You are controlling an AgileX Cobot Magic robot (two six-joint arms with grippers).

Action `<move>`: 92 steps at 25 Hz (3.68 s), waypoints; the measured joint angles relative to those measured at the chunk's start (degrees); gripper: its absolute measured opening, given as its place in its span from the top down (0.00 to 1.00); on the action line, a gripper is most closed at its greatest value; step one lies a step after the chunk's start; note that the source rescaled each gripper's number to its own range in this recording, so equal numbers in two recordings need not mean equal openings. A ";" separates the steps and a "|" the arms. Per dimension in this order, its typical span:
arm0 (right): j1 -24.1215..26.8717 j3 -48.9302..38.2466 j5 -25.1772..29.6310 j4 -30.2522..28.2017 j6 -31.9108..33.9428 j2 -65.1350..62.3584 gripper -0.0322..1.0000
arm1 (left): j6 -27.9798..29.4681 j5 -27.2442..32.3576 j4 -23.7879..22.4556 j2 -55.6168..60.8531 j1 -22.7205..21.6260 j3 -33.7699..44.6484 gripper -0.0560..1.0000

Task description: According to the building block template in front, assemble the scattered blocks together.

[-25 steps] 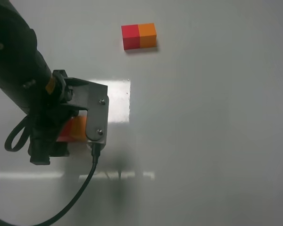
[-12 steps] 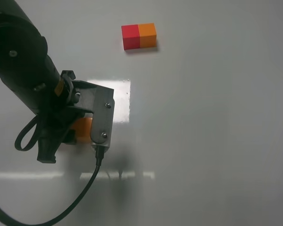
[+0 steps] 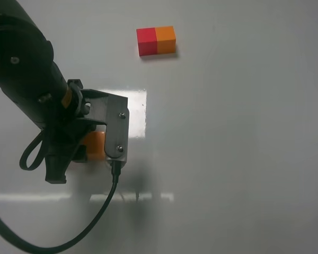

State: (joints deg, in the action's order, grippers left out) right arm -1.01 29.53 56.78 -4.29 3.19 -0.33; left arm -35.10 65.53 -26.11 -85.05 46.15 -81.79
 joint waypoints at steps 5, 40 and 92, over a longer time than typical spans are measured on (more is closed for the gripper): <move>0.00 0.00 0.00 0.00 0.00 0.00 0.27 | 0.16 -1.32 -0.20 -0.05 1.36 0.00 0.94; 0.00 0.00 0.00 0.00 0.03 0.00 0.27 | 1.49 -12.41 -0.41 -16.23 7.21 -20.89 0.95; 0.00 -0.18 0.00 0.00 0.08 0.00 0.27 | 35.64 -0.84 -4.14 -0.55 11.42 -20.46 0.20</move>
State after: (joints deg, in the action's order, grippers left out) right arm -1.01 29.35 56.78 -4.29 3.27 -0.33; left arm 0.54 64.70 -30.25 -85.61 57.57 -102.25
